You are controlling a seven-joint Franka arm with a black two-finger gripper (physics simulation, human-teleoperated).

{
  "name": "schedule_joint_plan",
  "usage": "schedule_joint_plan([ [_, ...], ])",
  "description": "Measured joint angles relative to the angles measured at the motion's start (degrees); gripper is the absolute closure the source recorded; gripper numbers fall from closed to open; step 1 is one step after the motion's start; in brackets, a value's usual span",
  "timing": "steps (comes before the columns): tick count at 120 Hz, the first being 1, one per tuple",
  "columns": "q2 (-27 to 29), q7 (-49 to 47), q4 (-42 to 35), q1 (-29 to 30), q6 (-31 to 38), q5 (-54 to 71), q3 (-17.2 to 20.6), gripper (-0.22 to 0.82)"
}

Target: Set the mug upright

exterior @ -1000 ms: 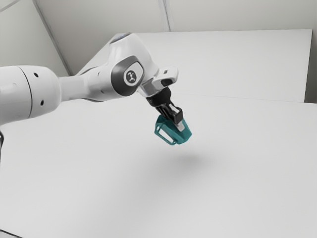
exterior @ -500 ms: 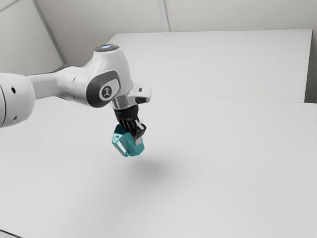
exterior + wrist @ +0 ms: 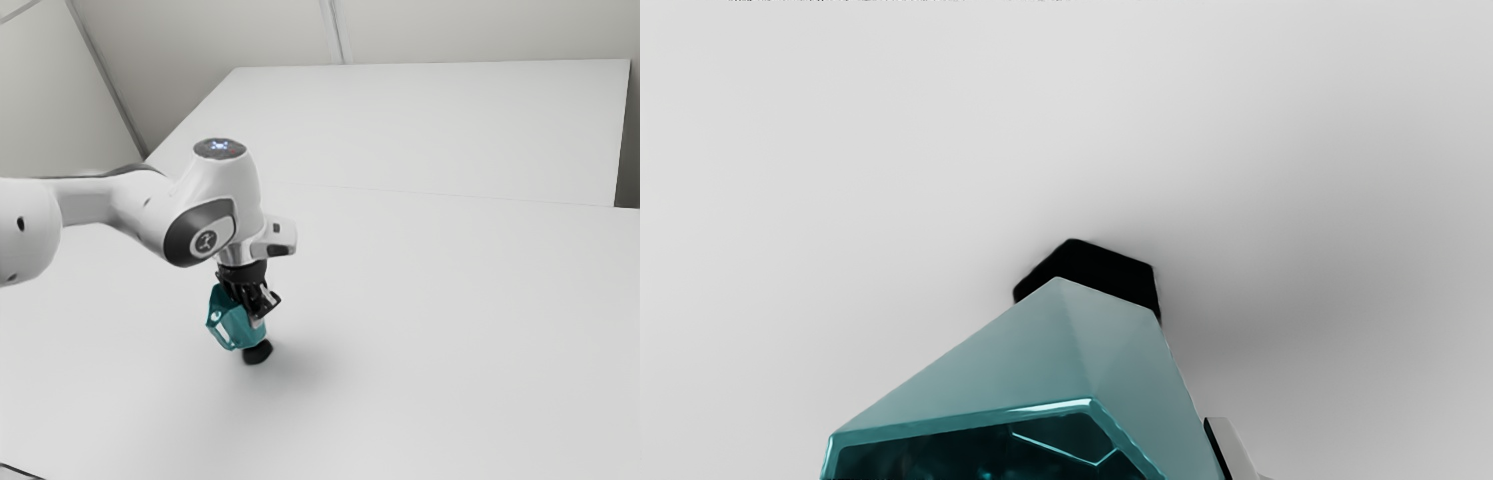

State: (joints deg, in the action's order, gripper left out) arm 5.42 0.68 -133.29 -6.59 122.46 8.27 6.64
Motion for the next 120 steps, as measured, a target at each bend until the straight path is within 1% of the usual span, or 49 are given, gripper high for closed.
schedule_joint_plan([
  [38, -0.2, -4.8, -3.4, 0.0, 7.3, 3.9, 0.0, 0.75],
  [73, -0.7, -7.9, -4.7, 0.1, 11.1, 4.5, 0.0, 0.74],
  [81, -0.8, -8.3, -4.7, 0.1, 11.5, 4.5, 0.0, 0.69],
  [100, -0.7, -9.2, -4.7, 0.1, 12.0, 4.4, 0.0, 0.51],
  [113, -0.2, -9.7, -4.6, 0.1, 12.2, 4.3, 0.0, 0.34],
  [120, 0.1, -9.9, -4.6, 0.1, 12.2, 4.3, 0.0, 0.26],
])
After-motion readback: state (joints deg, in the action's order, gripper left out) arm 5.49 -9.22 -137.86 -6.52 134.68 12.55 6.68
